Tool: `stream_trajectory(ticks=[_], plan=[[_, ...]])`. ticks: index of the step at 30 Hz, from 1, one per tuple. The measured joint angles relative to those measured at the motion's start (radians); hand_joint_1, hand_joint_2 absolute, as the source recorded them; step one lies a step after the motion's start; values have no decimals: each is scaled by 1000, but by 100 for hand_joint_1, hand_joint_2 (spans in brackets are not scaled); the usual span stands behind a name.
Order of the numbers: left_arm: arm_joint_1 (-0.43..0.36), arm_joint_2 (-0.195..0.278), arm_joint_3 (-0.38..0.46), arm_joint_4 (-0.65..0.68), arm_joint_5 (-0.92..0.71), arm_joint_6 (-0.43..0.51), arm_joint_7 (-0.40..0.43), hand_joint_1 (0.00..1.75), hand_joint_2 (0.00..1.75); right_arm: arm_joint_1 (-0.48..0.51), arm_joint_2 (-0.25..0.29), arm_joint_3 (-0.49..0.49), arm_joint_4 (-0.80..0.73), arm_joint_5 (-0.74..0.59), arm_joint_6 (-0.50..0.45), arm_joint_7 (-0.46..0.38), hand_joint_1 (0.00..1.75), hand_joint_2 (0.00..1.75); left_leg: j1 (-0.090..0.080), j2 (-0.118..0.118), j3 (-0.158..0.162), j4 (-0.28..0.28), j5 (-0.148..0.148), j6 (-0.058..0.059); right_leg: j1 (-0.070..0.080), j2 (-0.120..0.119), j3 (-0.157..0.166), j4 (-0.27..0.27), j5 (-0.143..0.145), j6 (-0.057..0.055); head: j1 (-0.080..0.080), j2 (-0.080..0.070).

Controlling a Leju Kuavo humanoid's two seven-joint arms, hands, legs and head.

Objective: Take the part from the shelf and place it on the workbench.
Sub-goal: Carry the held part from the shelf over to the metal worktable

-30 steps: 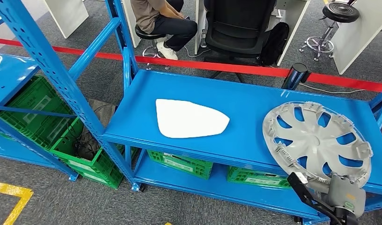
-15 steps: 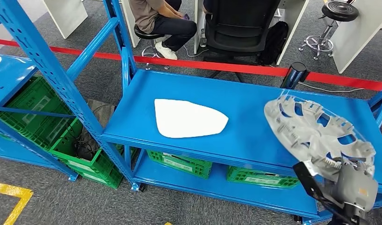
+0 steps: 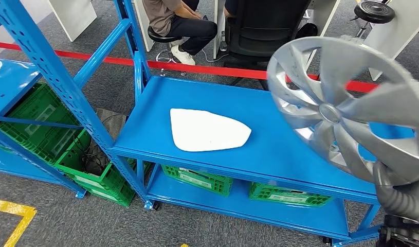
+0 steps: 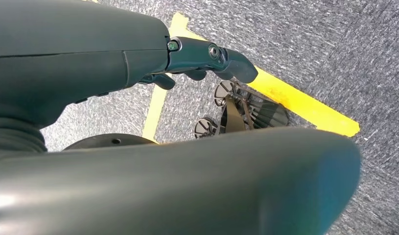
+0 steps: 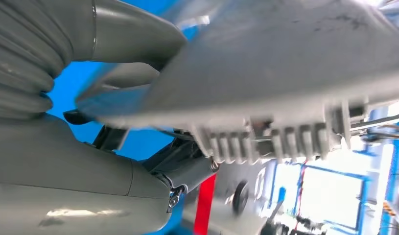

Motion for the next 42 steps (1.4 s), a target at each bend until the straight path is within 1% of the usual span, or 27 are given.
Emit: stream_trajectory(ticks=[4,6,8,11,27,37,39,41,42], plan=[[0,2,0,0,-1,0,1,0,0,9,0,-12,-8,-267,86,-91,175,175,0,0,0,0,0,0,0,0,0,0,0,0,0,0],[0,3,0,0,-1,0,1,0,0,15,1,-13,-8,-379,137,-135,175,175,0,0,0,0,0,0,0,0,0,0,0,0,0,0],[0,4,0,0,-1,-1,0,0,0,18,1,-11,-11,-460,179,-176,175,175,0,0,0,0,0,0,0,0,1,0,0,0,0,0],[-1,5,0,0,-1,0,0,0,0,18,2,-6,-20,-520,213,-215,175,175,0,0,0,0,0,0,0,0,1,0,0,0,-1,0],[-2,5,0,0,0,3,1,0,0,27,12,6,-50,-545,241,-241,175,175,0,0,0,0,0,0,0,0,1,0,0,0,0,0],[-3,5,0,0,2,4,1,0,0,52,17,11,-58,-555,232,-259,175,175,0,0,0,0,0,0,0,0,0,0,0,0,-1,0],[-3,5,0,0,4,4,1,0,0,56,18,12,-62,-525,202,-261,175,175,0,0,1,0,0,0,0,0,-3,0,0,0,-1,0],[-3,4,0,0,9,6,0,0,0,61,21,8,-73,-425,118,-251,175,175,0,0,2,0,0,0,0,0,-10,0,-1,0,-1,0],[-3,4,0,0,12,9,-1,0,0,65,23,3,-81,-352,62,-240,175,175,0,0,2,0,-1,0,0,0,-13,0,-1,0,-1,0]])
